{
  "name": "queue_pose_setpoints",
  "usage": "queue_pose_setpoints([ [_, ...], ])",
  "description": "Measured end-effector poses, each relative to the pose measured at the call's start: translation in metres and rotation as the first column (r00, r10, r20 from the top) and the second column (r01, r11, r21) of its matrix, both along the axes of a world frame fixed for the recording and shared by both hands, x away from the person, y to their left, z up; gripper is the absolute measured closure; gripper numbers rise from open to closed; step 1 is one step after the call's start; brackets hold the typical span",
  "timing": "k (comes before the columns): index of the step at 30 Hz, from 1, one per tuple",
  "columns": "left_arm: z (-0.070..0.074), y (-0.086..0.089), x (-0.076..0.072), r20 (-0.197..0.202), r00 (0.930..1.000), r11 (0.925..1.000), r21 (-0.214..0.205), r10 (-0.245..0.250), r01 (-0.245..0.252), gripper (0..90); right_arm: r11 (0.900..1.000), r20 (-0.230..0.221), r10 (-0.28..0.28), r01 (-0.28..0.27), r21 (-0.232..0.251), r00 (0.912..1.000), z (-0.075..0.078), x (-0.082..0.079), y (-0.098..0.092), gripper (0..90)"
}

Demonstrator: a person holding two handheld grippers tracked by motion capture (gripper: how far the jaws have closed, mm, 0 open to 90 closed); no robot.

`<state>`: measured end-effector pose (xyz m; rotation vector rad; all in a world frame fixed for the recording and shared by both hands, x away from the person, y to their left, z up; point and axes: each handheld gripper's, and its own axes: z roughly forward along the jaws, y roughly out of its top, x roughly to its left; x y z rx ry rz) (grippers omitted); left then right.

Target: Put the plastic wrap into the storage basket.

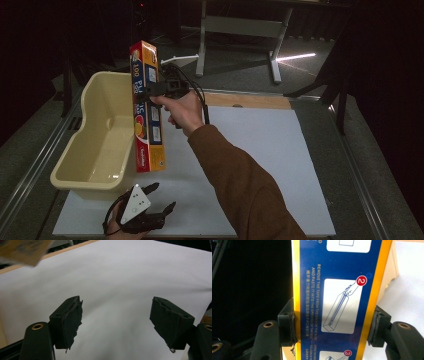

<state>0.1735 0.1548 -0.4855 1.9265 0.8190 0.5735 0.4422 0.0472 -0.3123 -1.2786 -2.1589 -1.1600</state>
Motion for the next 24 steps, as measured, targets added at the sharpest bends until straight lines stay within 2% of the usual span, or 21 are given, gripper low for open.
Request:
queue_pose_setpoints([
  [4, 0.000, -0.001, 0.000, 0.005, 1.0000, 1.0000, 0.005, -0.002, 0.002, 25.4, 0.9999, -0.028, -0.006, 0.007, 0.011, 0.9996, -0.006, 0.000, 0.007, 38.8],
  [13, 0.000, -0.002, -0.001, 0.011, 0.9999, 1.0000, -0.002, -0.003, 0.003, 25.4, 0.9995, -0.060, -0.006, 0.008, 0.030, 0.9982, -0.010, 0.000, 0.024, 38.8],
  [19, 0.000, -0.002, -0.001, 0.013, 0.9999, 1.0000, -0.002, -0.007, 0.007, 25.5, 0.9962, -0.107, -0.005, 0.014, 0.086, 0.9943, -0.014, -0.004, 0.039, 38.8],
  [24, 0.000, -0.002, -0.003, 0.015, 0.9999, 0.9999, -0.009, -0.008, 0.009, 25.5, 0.9946, -0.127, -0.004, 0.018, 0.102, 0.9919, -0.017, -0.006, 0.047, 38.8],
])
